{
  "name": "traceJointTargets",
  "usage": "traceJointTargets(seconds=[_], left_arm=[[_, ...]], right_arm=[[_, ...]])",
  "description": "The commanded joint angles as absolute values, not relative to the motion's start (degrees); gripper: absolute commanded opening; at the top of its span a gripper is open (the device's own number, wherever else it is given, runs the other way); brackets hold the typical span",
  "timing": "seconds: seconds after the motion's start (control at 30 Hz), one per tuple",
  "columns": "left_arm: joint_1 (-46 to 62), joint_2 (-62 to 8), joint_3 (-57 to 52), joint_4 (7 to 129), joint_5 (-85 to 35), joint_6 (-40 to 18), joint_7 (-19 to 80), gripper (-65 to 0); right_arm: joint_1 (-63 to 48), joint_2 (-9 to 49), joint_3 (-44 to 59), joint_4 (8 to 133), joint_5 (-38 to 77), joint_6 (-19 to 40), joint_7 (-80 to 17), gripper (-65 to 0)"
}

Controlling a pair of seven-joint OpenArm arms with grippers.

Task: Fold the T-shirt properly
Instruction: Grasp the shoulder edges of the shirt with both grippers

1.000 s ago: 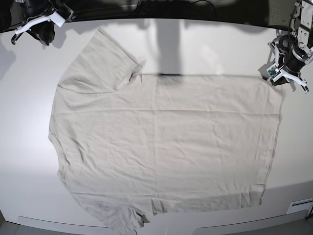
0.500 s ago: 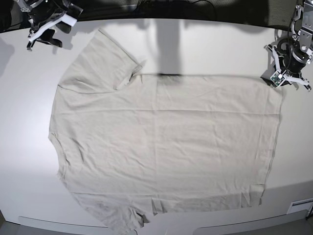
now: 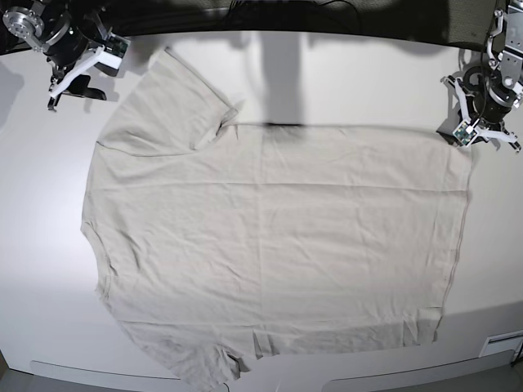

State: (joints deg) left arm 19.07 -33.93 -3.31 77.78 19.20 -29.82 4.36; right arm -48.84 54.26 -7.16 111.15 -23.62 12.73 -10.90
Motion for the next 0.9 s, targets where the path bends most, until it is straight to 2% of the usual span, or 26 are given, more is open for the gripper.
traceJointTargets(seconds=[0.0,0.1,0.27,0.47,0.63,0.7,0.87], left_arm=[[20.01,-34.3,-2.92,77.23,20.27,-32.49,8.34,-65.0],[20.01,-34.33,-2.9,77.23,20.27,-32.4,8.34,-65.0],[20.01,-34.3,-2.9,77.23,20.27,-32.4,8.34,-65.0],[20.01,-34.33,-2.9,77.23,20.29,-32.38,8.36,-65.0],[20.01,-34.33,-2.92,77.23,20.29,-32.4,8.38,-65.0],[20.01,-34.33,-2.92,77.23,20.29,-32.4,8.4,-65.0],[20.01,-34.33,-2.92,77.23,20.29,-32.4,8.38,-65.0]], right_arm=[[-48.29,54.74,-6.79,110.76,-23.9,12.05,-8.91,-34.2],[-45.87,52.86,-7.2,107.02,-23.92,12.1,-5.04,-34.2],[-39.0,51.03,-13.93,102.15,-23.99,12.1,-4.99,-34.2],[-30.02,48.84,-25.15,97.32,-28.29,12.01,-10.68,-34.3],[-26.63,48.07,-28.14,96.92,-28.25,12.03,-14.11,-34.5],[-26.28,48.1,-28.14,96.92,-28.25,12.05,-14.26,-37.5],[-25.89,48.07,-28.14,96.92,-24.23,12.03,-15.22,-53.9]])
